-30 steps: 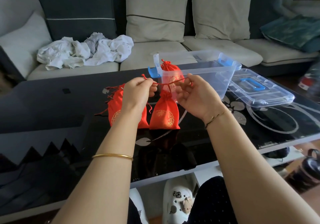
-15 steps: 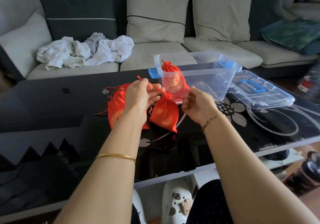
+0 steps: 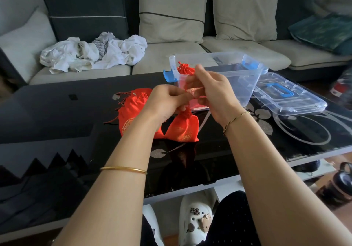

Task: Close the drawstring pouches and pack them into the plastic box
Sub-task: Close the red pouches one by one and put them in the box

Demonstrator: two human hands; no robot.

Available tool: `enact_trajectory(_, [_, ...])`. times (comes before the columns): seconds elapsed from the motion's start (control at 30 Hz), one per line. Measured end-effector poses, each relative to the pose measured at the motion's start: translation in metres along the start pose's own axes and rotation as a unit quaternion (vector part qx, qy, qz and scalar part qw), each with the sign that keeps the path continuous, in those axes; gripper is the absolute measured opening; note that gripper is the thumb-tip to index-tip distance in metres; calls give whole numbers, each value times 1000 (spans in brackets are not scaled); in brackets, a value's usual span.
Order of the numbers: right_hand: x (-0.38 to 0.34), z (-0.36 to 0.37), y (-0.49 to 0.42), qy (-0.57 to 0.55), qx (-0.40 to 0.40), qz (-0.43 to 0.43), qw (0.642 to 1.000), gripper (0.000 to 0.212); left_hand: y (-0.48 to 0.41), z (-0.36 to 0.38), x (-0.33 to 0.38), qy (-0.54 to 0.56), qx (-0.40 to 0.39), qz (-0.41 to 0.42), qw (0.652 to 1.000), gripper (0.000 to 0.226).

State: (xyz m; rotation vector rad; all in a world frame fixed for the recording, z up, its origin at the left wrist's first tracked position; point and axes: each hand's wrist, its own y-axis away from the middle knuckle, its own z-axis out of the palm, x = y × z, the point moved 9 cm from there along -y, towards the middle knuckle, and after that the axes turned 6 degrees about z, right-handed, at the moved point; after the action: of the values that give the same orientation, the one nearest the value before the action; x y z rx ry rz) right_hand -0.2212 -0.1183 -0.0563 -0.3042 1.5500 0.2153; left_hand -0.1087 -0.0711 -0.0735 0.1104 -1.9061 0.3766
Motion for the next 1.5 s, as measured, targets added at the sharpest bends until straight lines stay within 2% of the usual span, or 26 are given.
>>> enact_trajectory(0.1, [13, -6, -1, 48, 2, 44, 998, 27, -1, -2, -2, 23, 14, 3, 1000, 22])
enact_trajectory(0.2, [17, -1, 1, 69, -28, 43, 996, 14, -2, -5, -4, 22, 29, 11, 999, 16])
enact_trajectory(0.33, [10, 0, 2, 90, -43, 0, 995, 12, -3, -11, -6, 9, 61, 16, 998, 12])
enact_trajectory(0.5, [3, 8, 9, 245, -39, -96, 964, 17, -4, -14, -7, 5, 96, 12, 995, 11])
enact_trajectory(0.87, [-11, 21, 15, 316, -7, -209, 925, 8, -1, -23, -5, -6, 136, 29, 990, 11])
enact_trajectory(0.97, [-10, 22, 12, 341, 1, -205, 917, 8, 0, -26, -2, 9, 140, 23, 990, 16])
enact_trajectory(1.03, [-3, 16, 7, 319, 11, -171, 932, 9, 0, -21, -4, 77, 111, -10, 991, 13])
enact_trajectory(1.07, [1, 12, 5, 297, 16, -150, 943, 9, 1, -17, -4, 106, 89, -22, 990, 17])
enact_trajectory(1.1, [5, 9, 4, 276, 19, -128, 952, 10, 1, -14, -4, 107, 73, -25, 991, 31])
enact_trajectory(1.13, [8, 7, 3, 259, 19, -104, 960, 10, 1, -13, -3, 77, 66, -19, 995, 44])
enact_trajectory(1.2, [16, 7, 1, 218, 8, -55, 974, 16, 2, -19, 3, -18, 87, 10, 996, 54])
enact_trajectory(1.33, [35, 10, 1, 51, -40, 62, 996, 21, 3, -27, 11, -79, 153, 60, 983, 44])
enact_trajectory(1.5, [53, 12, 3, -114, -42, 169, 978, 19, 5, -19, 30, -175, 130, 150, 964, 22])
